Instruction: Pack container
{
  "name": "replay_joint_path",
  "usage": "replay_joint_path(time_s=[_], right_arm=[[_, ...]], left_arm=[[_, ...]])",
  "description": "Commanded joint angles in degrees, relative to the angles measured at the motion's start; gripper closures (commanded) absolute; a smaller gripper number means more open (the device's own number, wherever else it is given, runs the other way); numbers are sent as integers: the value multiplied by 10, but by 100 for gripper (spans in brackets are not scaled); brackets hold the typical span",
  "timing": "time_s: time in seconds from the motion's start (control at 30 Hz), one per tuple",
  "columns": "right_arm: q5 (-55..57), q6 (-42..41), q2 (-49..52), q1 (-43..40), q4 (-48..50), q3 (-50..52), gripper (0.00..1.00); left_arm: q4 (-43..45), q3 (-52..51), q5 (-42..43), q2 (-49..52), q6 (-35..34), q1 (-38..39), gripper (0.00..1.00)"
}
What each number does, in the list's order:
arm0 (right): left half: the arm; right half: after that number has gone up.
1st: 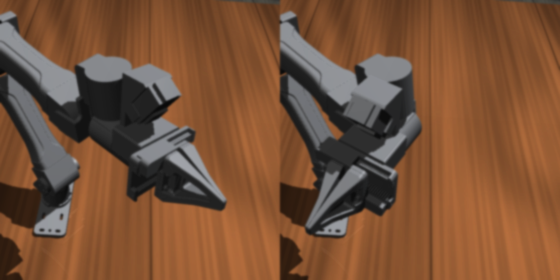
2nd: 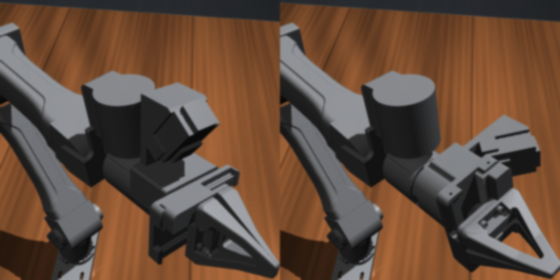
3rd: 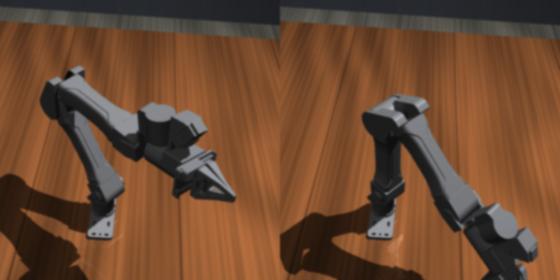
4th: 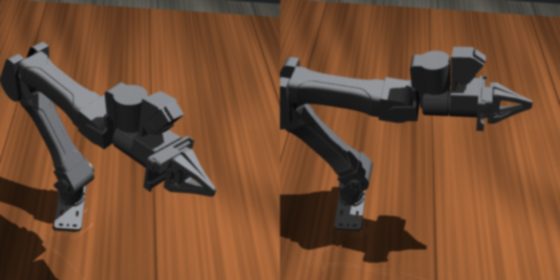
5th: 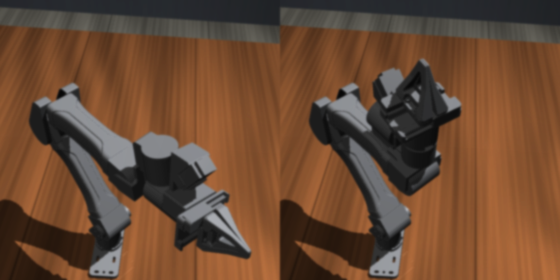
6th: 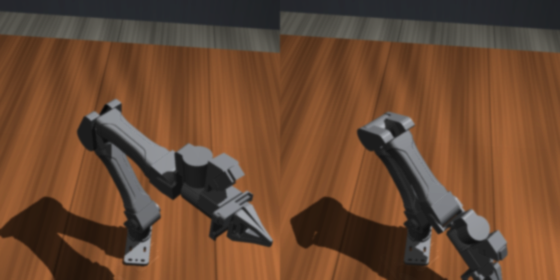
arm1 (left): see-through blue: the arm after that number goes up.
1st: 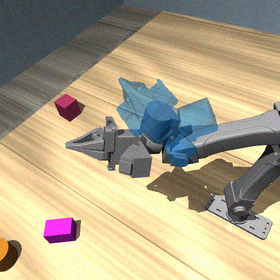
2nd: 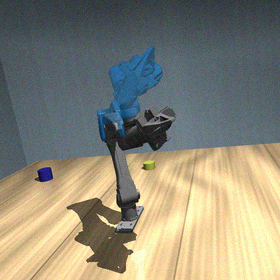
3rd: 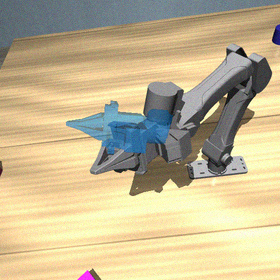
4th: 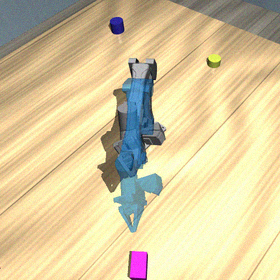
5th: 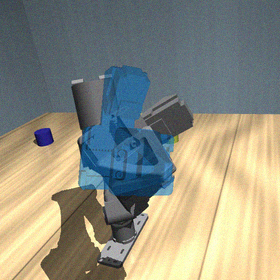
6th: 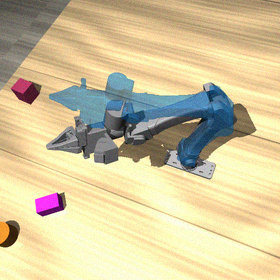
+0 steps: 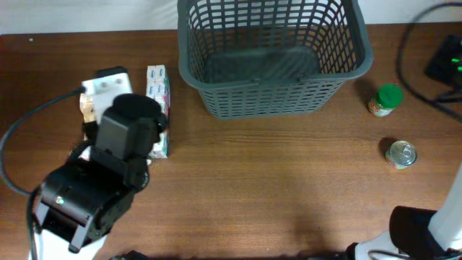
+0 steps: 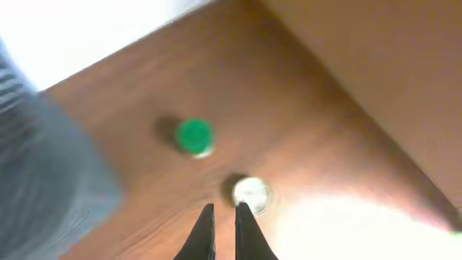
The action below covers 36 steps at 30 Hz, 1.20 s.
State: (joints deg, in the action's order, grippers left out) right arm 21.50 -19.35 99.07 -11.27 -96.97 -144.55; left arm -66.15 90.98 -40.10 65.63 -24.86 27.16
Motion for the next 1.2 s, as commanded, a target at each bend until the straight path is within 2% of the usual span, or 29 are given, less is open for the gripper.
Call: replay_joint_path(time_s=[0.0, 0.03, 0.07, 0.1, 0.13, 0.17, 0.2, 0.33, 0.5, 0.73, 0.9, 1.17], right_arm=[[16, -42, 0, -70, -3, 3, 96], [4, -42, 2, -89, -3, 3, 94], [-18, -41, 4, -114, -3, 3, 83], [-39, -41, 7, -136, -3, 3, 64], [-60, -40, 10, -156, -3, 3, 34], [-81, -40, 13, -174, -3, 3, 16], [-106, -34, 16, -194, -3, 3, 1], [-149, -26, 23, -241, -3, 10, 1], [-160, -26, 25, -254, -3, 59, 1], [-170, -63, 25, -254, 18, 252, 1], [-183, -57, 25, -254, 81, 389, 1], [-203, -19, 25, -254, 191, 508, 1]], left_arm=[[-16, 9, -28, -3, -10, -48, 72], [-21, 9, -28, -3, -11, -66, 64], [-25, 9, -28, -2, -11, -83, 48], [-28, 9, -28, -2, -11, -102, 32], [-29, 9, -28, -2, -11, -118, 22], [-29, 9, -28, -2, -11, -136, 14], [-29, 9, -28, -2, -11, -154, 0], [-29, 9, -28, -2, -12, -210, 0], [-30, 9, -15, 7, -13, -252, 0], [-29, 9, 5, 22, -13, -255, 0], [-29, 9, 5, 26, -12, -255, 1], [-30, 9, 5, 26, -12, -255, 0]])
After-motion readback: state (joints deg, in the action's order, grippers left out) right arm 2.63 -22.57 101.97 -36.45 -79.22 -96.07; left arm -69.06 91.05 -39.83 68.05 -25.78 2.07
